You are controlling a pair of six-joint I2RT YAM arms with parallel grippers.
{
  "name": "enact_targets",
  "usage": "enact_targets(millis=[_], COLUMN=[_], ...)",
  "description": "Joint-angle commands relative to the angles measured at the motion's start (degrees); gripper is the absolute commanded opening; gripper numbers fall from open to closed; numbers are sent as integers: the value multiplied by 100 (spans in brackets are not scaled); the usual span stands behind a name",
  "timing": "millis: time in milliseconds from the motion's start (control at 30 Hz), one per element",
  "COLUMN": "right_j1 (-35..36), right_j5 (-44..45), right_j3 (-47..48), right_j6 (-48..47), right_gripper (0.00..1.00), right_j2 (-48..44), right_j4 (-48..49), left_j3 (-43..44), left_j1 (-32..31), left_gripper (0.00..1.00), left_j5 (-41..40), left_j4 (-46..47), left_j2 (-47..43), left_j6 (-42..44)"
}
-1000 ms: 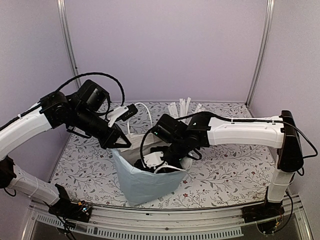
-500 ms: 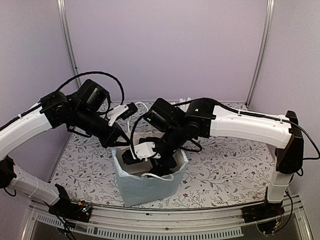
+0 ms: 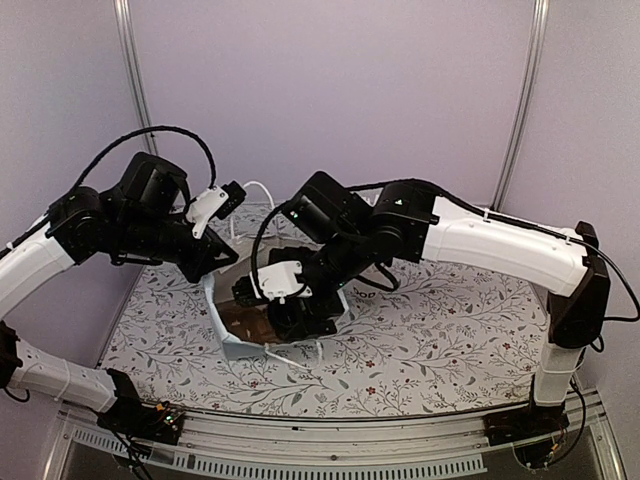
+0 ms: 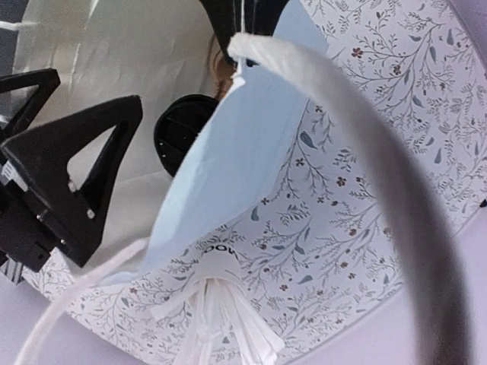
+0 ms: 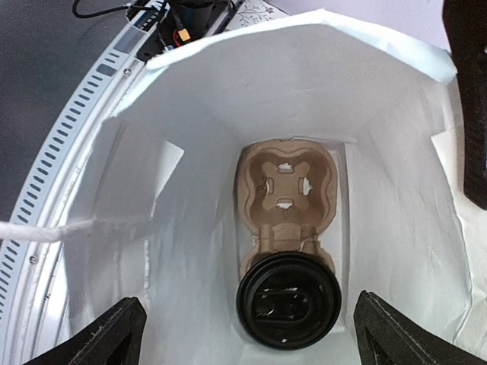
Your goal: Pack the takeout coffee
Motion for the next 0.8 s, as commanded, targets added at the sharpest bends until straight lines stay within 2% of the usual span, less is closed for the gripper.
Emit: enact_targets(millis=[0, 133, 400, 633, 767], right_j1=[0, -204, -761, -1265, -1763], right_j5=[791, 1163, 1197, 1397, 1182], right_j3=[385, 518, 394, 69, -218], right_j6=[-326, -432, -317, -248, -220], right_gripper=[99, 99, 99, 99, 99], right_j2=[-102, -149, -529, -900, -1143], right_j4=[263, 438, 687, 721, 688], left_j3=[-199, -526, -1308, -1428, -1433], left_j1=[24, -188, -1058, -1699, -2103], left_gripper=[0, 0, 0, 0, 0], left_j5=[-623, -939, -1958, -2130, -2165], left_j4=[563, 753, 1277, 1489, 1489], left_j2=[-295, -470, -673, -744, -705], left_j6=[177, 236, 118, -174, -675])
